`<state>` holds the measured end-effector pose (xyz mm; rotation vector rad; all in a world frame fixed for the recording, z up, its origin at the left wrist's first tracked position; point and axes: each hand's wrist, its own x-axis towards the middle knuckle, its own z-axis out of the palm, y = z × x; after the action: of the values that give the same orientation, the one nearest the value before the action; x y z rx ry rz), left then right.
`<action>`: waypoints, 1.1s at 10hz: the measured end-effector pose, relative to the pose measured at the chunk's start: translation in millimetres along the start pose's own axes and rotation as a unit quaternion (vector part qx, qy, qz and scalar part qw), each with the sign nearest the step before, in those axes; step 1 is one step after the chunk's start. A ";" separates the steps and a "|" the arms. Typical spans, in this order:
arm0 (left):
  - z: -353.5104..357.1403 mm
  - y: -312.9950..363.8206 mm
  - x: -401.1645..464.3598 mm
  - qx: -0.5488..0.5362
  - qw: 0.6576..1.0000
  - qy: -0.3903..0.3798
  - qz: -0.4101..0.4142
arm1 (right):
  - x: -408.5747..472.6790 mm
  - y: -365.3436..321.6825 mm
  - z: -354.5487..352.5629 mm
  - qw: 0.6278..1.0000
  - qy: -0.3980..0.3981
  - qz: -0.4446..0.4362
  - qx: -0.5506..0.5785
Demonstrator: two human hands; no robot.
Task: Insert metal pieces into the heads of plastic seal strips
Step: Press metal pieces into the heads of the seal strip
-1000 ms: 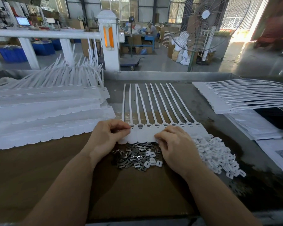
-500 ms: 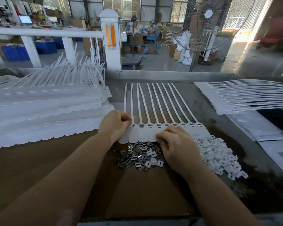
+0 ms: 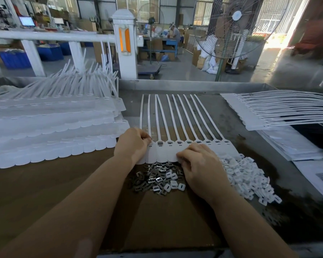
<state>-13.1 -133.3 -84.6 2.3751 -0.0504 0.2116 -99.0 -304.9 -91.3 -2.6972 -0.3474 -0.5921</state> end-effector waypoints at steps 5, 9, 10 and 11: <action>2.7 3.6 5.5 -0.108 0.988 -0.005 -0.110 | -1.0 1.7 -0.3 1.000 0.004 0.002 0.003; 3.8 0.0 -11.3 -0.112 0.993 0.028 -0.032 | -0.8 1.5 -0.5 1.000 0.006 0.009 -0.002; -3.2 0.1 -21.3 -0.191 0.982 0.012 0.010 | -0.7 1.0 -0.6 1.000 0.010 0.007 -0.002; -13.1 4.2 -32.0 -0.177 0.976 -0.082 0.102 | -1.0 0.7 -0.7 1.000 0.011 0.006 -0.002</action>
<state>-46.9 -128.2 -77.8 2.0243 -0.3807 0.0943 -99.8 -305.9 -91.3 -2.6921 -0.3235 -0.6203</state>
